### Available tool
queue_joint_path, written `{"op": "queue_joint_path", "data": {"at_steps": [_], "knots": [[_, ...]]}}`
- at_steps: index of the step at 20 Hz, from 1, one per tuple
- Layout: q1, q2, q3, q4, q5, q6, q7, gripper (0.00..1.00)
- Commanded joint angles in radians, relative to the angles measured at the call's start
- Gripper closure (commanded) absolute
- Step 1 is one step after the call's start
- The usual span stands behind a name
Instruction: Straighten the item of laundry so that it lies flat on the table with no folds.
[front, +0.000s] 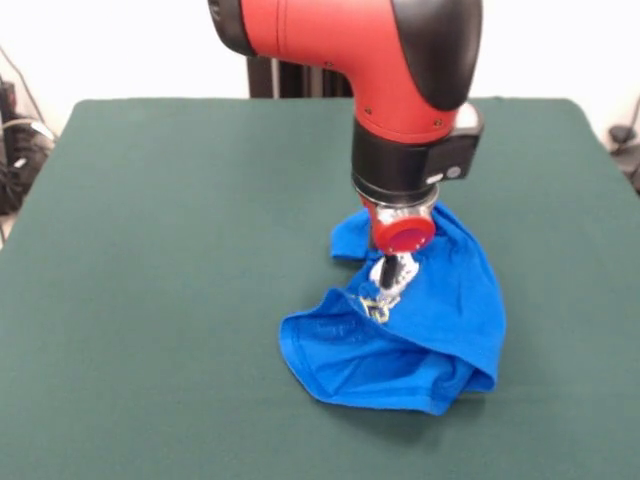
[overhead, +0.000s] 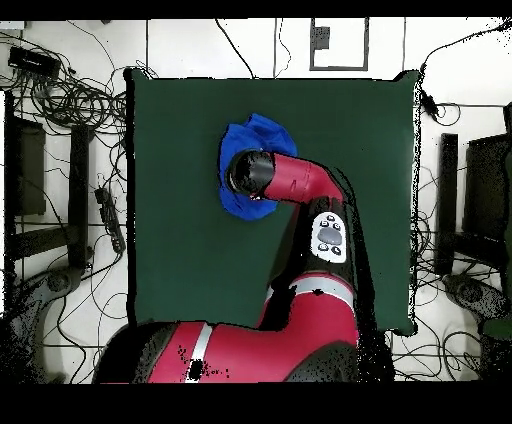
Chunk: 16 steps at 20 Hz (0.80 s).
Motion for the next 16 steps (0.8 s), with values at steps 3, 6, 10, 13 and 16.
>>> {"op": "queue_joint_path", "data": {"at_steps": [3, 6, 10, 13, 16], "knots": [[0.037, 0.051, 0.023, -0.065, -0.158, 0.147, -0.149, 0.00], [0.001, 0.013, 0.058, -0.069, -0.170, 0.180, -0.171, 0.00], [-0.045, 0.022, 0.122, -0.041, -0.164, 0.131, -0.177, 0.00], [-0.074, 0.058, 0.170, -0.051, -0.147, 0.106, -0.177, 0.00], [-0.080, 0.070, 0.196, -0.049, -0.147, 0.098, -0.162, 0.00]]}}
